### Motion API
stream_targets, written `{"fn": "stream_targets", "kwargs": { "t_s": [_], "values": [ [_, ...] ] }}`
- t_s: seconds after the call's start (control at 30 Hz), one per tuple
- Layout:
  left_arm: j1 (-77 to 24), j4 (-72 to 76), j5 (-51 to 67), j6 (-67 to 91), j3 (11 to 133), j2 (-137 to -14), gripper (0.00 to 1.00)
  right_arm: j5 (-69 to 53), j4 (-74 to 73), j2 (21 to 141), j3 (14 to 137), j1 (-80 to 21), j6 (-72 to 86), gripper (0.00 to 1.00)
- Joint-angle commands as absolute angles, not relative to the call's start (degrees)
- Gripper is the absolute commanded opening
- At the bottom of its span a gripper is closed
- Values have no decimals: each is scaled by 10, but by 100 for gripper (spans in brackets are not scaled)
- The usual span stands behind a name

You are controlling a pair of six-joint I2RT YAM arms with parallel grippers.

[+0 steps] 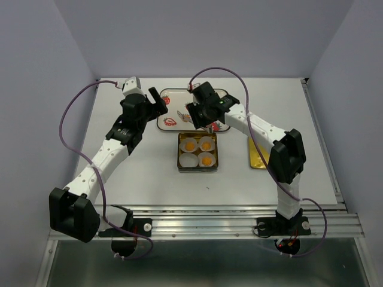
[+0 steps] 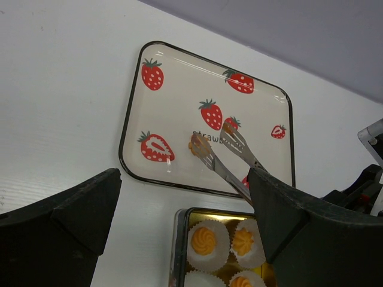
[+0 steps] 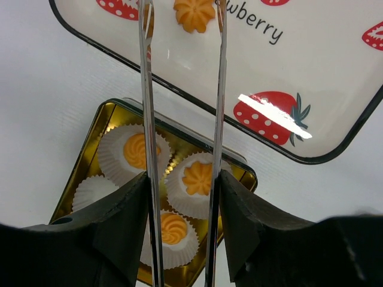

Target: Pack the cookies

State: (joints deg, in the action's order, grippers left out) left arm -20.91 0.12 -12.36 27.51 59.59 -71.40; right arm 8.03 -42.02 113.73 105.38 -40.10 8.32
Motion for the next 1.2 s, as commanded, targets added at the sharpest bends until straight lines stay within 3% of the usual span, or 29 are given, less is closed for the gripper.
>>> {"fn": "stream_targets", "kwargs": {
  "t_s": [0.0,0.77,1.17],
  "values": [
    [-211,10,-138,265,598,-695,99,93,-406,1142,1092,-399,73,54],
    [-211,7,-147,262,598,-700,99,88,-430,1194,1106,-388,83,55],
    [-211,8,-148,261,601,-702,99,62,-436,1193,1110,-388,87,49]
  ]
}}
